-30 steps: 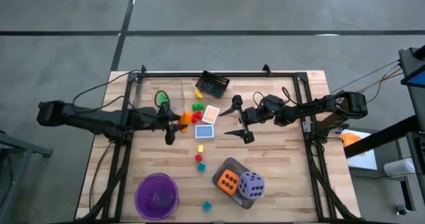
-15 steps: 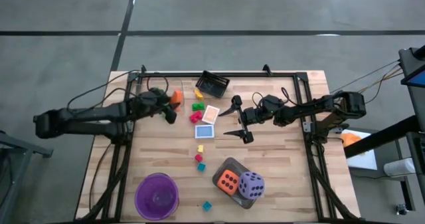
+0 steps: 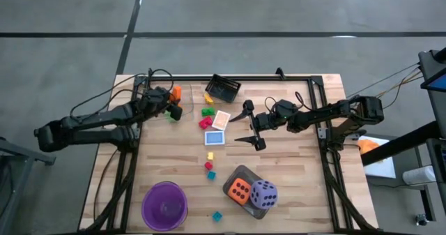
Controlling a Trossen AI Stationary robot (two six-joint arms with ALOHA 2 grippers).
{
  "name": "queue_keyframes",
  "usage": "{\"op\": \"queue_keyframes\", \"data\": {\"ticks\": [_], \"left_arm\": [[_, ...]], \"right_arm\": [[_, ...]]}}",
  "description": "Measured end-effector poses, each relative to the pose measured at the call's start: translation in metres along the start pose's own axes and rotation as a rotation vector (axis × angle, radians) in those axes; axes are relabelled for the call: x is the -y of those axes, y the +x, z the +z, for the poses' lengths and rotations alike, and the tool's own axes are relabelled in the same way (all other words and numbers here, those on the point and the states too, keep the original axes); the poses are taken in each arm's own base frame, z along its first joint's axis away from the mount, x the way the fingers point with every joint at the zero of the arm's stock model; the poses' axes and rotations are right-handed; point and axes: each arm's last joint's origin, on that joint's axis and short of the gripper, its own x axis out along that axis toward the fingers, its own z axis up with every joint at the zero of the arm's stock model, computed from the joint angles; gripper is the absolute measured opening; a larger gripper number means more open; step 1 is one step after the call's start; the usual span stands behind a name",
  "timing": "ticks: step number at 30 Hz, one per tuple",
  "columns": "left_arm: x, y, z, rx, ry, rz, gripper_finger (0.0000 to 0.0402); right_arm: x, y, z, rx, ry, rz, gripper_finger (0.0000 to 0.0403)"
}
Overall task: Pick & Place Toys
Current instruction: Put the orange game piece into the transparent bin, then put the light yellow game piece into the transparent bin
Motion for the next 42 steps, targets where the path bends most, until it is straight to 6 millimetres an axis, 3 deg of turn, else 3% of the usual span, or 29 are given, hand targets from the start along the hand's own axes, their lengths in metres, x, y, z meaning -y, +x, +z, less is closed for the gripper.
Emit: {"op": "queue_keyframes", "data": {"ticks": [24,33,36,42], "left_arm": [[0.008,0.032,-0.020,-0.183,0.031,-0.020,0.0161],[0.010,0.031,-0.009,-0.163,0.022,-0.031,0.0336],[0.011,0.030,-0.003,-0.164,0.029,-0.031,0.0362],[0.015,0.025,0.012,-0.139,0.050,-0.058,0.0369]], "right_arm": [[0.000,0.000,0.000,0.005,-0.002,0.000,0.0339],[0.000,0.000,0.000,0.005,-0.002,-0.001,0.0339],[0.000,0.000,0.000,0.004,-0.002,0.000,0.0339],[0.000,0.000,0.000,0.004,-0.001,0.000,0.0339]]}}
